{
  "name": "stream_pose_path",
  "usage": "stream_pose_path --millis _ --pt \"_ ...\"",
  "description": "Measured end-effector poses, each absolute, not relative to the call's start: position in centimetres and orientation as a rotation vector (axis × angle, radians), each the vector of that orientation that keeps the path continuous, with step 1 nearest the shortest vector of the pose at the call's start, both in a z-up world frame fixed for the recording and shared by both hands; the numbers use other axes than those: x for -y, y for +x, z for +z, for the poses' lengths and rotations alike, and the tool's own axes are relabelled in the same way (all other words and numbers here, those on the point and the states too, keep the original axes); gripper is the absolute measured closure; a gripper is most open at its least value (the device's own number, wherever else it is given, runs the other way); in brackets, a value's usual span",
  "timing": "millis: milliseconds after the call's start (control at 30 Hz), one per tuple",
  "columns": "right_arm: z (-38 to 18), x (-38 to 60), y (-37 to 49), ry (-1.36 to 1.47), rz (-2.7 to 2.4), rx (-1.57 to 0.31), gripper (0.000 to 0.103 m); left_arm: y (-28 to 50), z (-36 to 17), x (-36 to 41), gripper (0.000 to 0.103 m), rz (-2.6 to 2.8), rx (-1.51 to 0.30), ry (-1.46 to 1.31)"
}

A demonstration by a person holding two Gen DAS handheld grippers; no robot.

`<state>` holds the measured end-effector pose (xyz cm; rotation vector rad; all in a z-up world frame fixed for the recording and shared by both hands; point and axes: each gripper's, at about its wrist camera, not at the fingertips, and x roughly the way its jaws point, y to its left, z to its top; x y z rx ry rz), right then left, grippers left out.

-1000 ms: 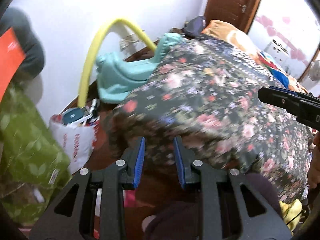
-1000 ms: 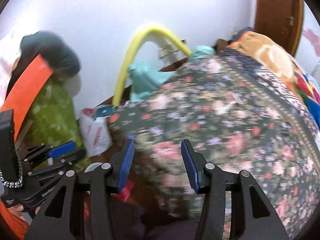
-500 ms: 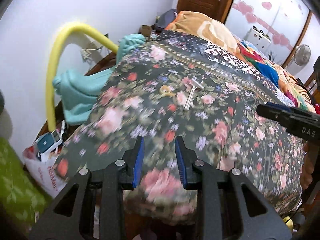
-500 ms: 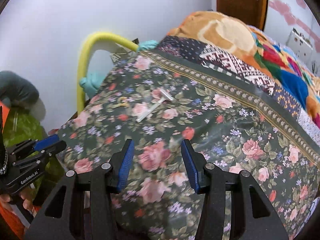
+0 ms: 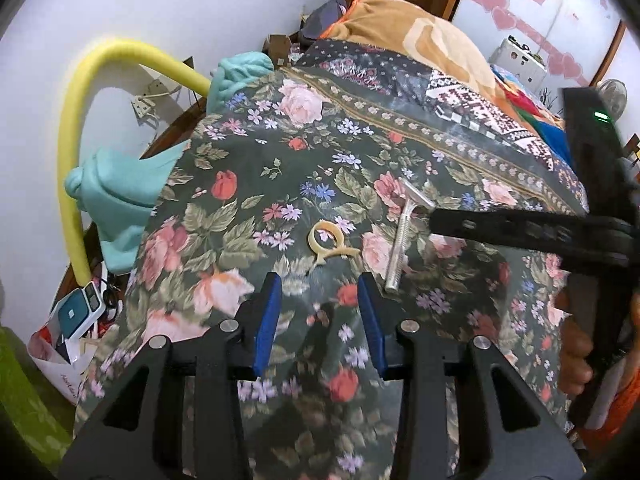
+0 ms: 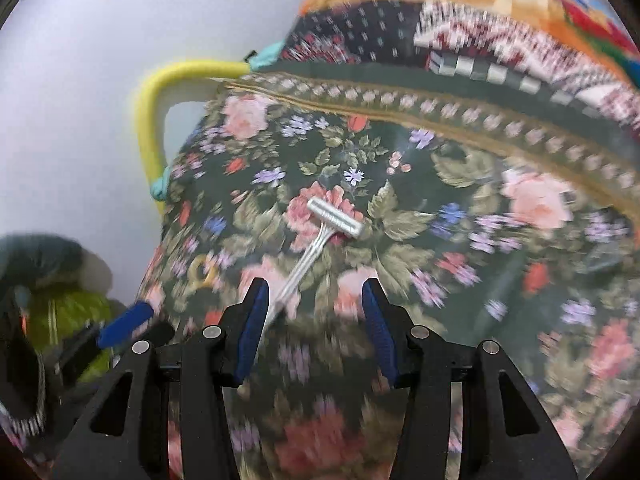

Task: Collect trash
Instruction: 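Grasp the silver razor with the right tool while the left grasps the yellow scissors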

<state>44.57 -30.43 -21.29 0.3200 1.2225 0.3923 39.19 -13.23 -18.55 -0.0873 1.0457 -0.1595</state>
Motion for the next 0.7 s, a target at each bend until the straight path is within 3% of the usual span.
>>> stream_pose_path --millis 200,333,700 --pt "-22.5 28.5 47.5 0.329 0.333 -1.183 0.059 40.4 -19.5 13.8 0.065 -0.196 -1.043 -0.099" --pt "-23.2 27.6 47.9 0.250 0.308 -1.166 0.094 41.1 -20.3 14.4 0.065 -0.190 -1.047 -0.091" --pt "-21.5 30.4 45.0 0.241 0.364 -1.130 0.095 42.2 -20.2 14.2 0.070 -0.161 -1.026 -0.130"
